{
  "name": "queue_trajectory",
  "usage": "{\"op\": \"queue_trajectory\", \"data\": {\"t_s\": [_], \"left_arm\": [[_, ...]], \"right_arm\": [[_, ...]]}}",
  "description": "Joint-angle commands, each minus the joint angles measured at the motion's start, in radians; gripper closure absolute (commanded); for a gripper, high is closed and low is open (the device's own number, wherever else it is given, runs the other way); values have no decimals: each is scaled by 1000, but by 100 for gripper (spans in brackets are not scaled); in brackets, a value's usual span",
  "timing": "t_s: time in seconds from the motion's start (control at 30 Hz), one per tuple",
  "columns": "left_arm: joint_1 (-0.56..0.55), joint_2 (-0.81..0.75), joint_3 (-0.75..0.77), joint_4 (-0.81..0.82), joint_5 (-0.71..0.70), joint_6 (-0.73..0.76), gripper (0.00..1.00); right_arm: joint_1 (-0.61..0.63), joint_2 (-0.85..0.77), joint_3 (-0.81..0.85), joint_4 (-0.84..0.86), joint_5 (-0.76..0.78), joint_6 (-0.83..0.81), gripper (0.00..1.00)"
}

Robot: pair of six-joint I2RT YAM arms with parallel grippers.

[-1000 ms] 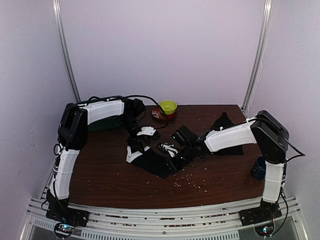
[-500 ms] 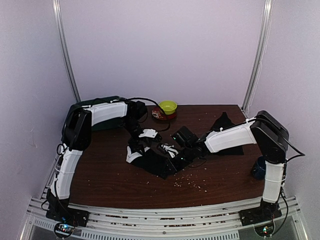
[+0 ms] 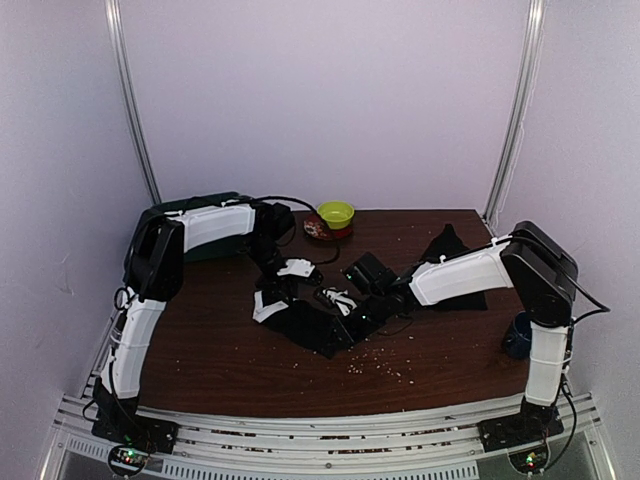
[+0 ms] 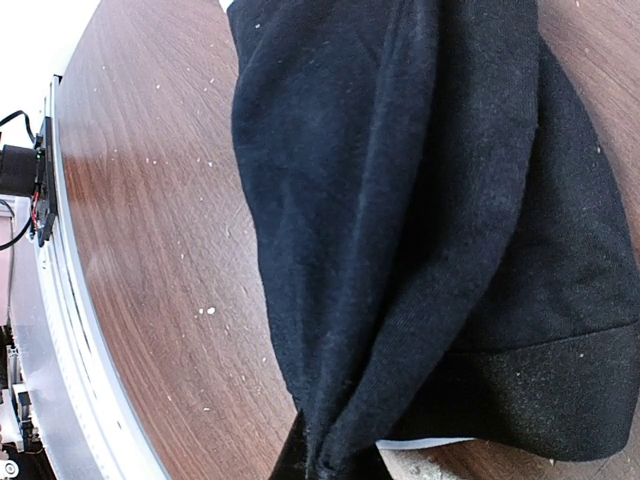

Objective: Roll the underwear
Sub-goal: Adjust the underwear at the center of the board.

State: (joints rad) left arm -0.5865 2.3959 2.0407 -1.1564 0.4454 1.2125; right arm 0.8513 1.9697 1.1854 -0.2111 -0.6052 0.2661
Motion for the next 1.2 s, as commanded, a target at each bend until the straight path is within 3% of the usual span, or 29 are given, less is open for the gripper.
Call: {"op": "queue_trajectory", "data": {"t_s": [0.0,0.1,0.3,0.9,1.17], "left_arm": [[-2,16,36,-20,5,3,89],[-1,8,40,-25,5,0,100],[7,-41,22,-49,4,-6,100],[45,-106,-67,17,-30,-45,100],[50,-106,-66,34,-30,-52,100]], "right_arm": [[-4,10,-7,1,19,-7,98],[-6,7,-1,-11,24,-10,98],[-7,-6,26,-45,35,-28,92],[-75,3,51,84,-73,-28,48],[-93,79,106,119,-111,-9,46]]}}
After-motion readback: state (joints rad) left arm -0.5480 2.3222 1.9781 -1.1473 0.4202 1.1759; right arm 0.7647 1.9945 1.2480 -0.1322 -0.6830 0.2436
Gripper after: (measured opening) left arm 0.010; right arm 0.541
